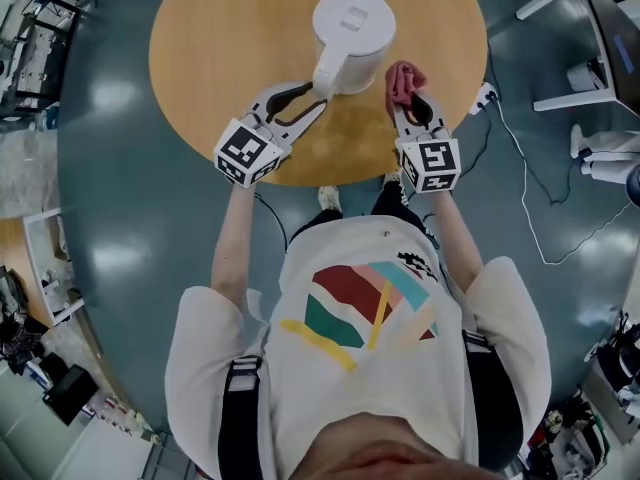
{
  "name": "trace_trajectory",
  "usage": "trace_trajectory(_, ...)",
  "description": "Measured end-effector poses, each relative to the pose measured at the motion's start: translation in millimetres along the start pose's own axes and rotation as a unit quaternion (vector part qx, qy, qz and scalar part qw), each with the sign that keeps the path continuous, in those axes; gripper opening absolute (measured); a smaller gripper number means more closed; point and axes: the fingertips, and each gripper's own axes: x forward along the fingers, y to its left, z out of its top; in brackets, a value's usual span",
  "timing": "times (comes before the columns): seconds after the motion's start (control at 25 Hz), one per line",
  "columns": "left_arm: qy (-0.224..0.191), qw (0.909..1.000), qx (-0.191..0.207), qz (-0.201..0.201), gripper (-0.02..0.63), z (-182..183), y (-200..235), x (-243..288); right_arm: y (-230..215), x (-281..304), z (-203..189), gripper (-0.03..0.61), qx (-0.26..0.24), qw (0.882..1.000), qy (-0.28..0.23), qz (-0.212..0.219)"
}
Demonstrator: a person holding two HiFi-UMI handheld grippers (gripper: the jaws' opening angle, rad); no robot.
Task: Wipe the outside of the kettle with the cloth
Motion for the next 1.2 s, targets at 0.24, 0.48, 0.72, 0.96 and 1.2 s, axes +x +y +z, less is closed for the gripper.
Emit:
trace_trajectory(0.24,-0.003,0.9976,0.028,-0.063,0.187,8,-58,45,-22,-28,1,0.048,0.007,0.999,-0.002,-0.033)
trace_trajectory(0.48,-0.003,0.9969,0.045,-0.064,0.187,24,-76,91,-58,-59,-7,0.048,0.024,0.996,0.008,-0.084)
trace_trajectory(0.72,-0.007,0.9997,0.021,-0.008,0.187,31,-72,138,-92,-84,-27,0.048,0.046,0.991,0.018,-0.122)
trace_trajectory(0.96,-0.028,0.9989,0.006,0.036,0.187,39,-87,172,-134,-116,-50,0.048,0.052,0.990,0.022,-0.129)
trace_trajectory(1.2,-0.114,0.9891,-0.011,0.092,0.187,53,-38,73,-100,-105,-35,0.048,0.046,0.992,0.013,-0.117)
